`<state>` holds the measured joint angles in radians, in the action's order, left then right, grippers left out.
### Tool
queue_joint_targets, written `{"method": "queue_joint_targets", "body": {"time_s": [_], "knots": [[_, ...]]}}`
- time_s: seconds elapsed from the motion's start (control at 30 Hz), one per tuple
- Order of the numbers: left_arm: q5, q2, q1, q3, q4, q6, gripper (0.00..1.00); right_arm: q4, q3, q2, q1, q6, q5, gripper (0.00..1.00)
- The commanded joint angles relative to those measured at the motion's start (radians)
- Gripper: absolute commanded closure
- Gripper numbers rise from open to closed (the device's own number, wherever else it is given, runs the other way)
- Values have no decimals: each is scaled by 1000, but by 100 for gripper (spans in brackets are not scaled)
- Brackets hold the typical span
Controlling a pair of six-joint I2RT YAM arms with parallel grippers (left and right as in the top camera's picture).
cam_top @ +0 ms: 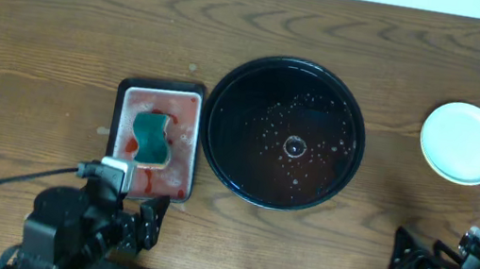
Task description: Clean dirty plates on tray and stack at the side
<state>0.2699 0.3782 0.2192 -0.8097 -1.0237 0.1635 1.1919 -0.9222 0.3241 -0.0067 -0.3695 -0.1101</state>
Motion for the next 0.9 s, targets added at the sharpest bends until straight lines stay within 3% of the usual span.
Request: {"method": "queue_joint_targets", "body": {"time_s": [0.0,0.13,0.33,0.8,0.87], "knots": [[26,-54,4,9,21,18,22,6,6,-30,9,3,14,1],[26,-52,4,9,18,17,23,98,8,-30,9,-14,-36,1],[26,-52,4,9,14,17,23,156,8,-30,9,-203,-157,1],[26,-52,4,9,14,17,23,156,8,-29,9,-202,-156,1],[-31,-57,4,10,15,-33,23,156,8,-29,9,-202,-156,1]]}}
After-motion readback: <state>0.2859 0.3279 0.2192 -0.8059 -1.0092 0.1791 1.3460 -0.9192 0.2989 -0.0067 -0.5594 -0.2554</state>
